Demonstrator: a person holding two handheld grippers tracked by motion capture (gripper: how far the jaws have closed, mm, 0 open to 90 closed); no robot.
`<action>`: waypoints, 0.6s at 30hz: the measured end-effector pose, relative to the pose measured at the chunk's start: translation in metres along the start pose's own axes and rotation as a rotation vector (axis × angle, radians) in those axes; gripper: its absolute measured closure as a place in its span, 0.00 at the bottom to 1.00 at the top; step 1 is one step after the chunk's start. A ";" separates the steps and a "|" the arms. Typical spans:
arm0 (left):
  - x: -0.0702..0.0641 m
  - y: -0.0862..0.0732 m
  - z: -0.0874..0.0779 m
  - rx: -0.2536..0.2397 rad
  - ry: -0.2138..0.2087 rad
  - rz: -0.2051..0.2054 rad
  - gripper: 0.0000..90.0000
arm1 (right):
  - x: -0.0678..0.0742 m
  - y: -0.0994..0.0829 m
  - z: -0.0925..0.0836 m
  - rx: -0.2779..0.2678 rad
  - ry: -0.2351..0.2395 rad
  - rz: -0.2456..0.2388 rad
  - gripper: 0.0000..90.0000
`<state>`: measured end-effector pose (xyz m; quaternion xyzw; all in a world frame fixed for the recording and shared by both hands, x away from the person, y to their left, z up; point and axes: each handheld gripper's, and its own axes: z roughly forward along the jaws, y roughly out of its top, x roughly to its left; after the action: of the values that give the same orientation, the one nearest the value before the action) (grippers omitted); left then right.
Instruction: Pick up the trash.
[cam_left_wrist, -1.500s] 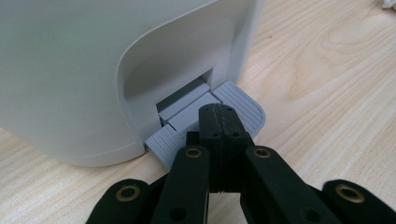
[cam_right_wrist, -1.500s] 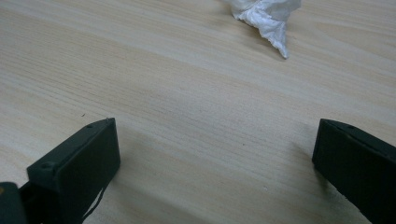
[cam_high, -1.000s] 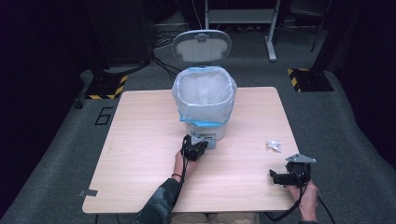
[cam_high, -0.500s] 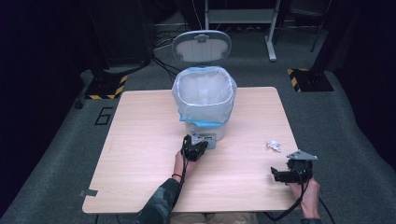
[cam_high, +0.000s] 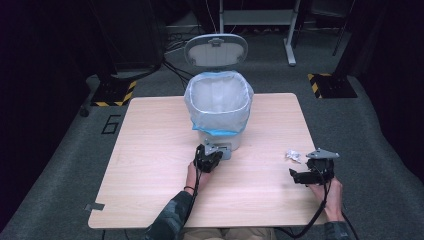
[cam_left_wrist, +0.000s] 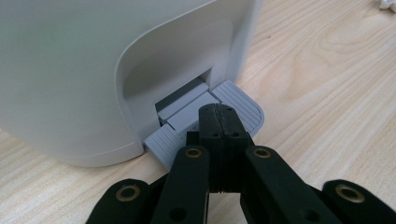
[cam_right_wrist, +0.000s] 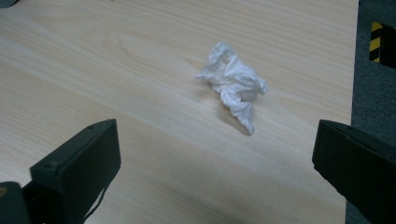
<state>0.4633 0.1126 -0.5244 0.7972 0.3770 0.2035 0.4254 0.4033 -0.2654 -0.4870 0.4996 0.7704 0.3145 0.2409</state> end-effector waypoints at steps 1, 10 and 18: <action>0.000 0.000 0.000 0.000 -0.001 -0.001 1.00 | -0.001 0.002 0.001 -0.002 -0.001 0.006 0.01; 0.000 0.000 0.000 -0.001 -0.001 -0.001 1.00 | -0.009 0.013 0.022 0.020 0.021 0.016 0.01; 0.000 0.000 0.000 -0.003 -0.007 -0.008 1.00 | -0.017 0.027 0.049 0.058 0.047 0.074 0.00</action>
<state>0.4635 0.1128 -0.5246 0.7957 0.3784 0.1994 0.4288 0.4596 -0.2609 -0.5000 0.5270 0.7655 0.3126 0.1962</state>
